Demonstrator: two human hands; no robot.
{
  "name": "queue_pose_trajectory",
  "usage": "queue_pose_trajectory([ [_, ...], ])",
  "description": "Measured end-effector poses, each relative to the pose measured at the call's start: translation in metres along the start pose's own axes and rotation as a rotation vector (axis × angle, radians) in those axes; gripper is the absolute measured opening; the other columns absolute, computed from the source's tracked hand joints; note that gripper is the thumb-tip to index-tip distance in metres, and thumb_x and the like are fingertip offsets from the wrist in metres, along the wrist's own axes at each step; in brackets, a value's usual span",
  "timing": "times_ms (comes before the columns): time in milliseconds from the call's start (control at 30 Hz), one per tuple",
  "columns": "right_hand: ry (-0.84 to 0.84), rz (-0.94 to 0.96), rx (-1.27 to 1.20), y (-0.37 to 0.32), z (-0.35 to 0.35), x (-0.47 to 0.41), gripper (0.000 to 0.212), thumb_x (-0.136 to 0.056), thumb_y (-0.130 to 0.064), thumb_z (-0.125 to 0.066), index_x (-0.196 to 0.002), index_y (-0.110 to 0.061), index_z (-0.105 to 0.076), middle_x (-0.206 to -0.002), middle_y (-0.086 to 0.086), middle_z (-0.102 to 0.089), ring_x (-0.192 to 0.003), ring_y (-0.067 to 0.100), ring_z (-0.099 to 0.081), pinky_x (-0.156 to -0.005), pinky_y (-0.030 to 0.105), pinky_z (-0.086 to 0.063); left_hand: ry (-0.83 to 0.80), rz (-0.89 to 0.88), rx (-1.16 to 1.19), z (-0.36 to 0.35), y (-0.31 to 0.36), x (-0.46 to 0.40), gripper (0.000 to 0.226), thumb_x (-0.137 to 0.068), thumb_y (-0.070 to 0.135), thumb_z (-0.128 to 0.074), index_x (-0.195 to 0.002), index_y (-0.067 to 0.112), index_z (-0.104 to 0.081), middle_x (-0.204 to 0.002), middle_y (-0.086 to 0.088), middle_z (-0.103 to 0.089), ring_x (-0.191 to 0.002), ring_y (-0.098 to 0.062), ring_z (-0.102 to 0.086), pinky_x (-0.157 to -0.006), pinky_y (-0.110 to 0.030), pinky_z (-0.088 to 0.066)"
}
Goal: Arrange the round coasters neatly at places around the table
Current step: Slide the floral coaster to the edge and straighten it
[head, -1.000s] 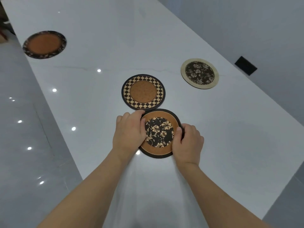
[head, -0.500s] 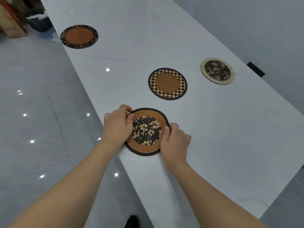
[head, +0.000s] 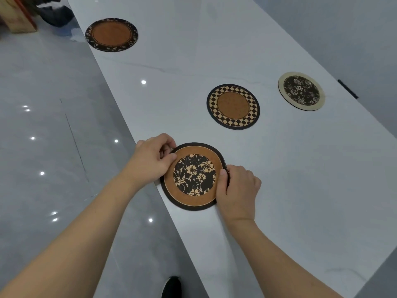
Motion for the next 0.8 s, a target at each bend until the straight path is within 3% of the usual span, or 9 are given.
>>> queue_pose_trajectory([
  [267, -0.008, 0.029, 0.082, -0.0015, -0.0045, 0.0009, 0.021, -0.095, -0.029, -0.042, -0.087, -0.014, -0.055, -0.099, 0.002, -0.051, -0.091, 0.022, -0.043, -0.086, 0.036, -0.031, 0.034, -0.029, -0.026, 0.0003, -0.0061, 0.0010, 0.019, -0.084, 0.005, -0.058, -0.092, 0.021, -0.056, -0.071, 0.003, -0.056, -0.077, -0.002, -0.048, -0.090, -0.039, -0.037],
  [433, -0.024, 0.034, 0.123, -0.0026, -0.0059, 0.0007, 0.023, -0.095, -0.030, -0.042, -0.088, -0.013, -0.056, -0.102, 0.004, -0.051, -0.093, 0.023, -0.044, -0.087, 0.039, -0.035, 0.034, -0.056, -0.019, -0.0014, -0.0064, 0.0018, 0.019, -0.087, 0.004, -0.055, -0.094, 0.021, -0.054, -0.070, -0.001, -0.056, -0.088, 0.007, -0.042, -0.089, -0.033, -0.029],
  [800, 0.007, 0.024, 0.165, -0.0039, -0.0043, 0.0007, 0.021, -0.094, -0.027, -0.045, -0.088, -0.010, -0.056, -0.101, 0.007, -0.052, -0.091, 0.027, -0.045, -0.084, 0.041, -0.035, 0.062, -0.077, -0.037, -0.0011, -0.0075, 0.0026, 0.016, -0.087, 0.007, -0.058, -0.097, 0.019, -0.055, -0.071, -0.002, -0.056, -0.089, 0.001, -0.044, -0.090, -0.034, -0.031],
])
Point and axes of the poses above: each hand's wrist, its own x-axis away from the middle knuckle, its own z-axis out of the back of the hand, y = z × x, the point moved 10 cm from there along -x, towards the middle knuckle
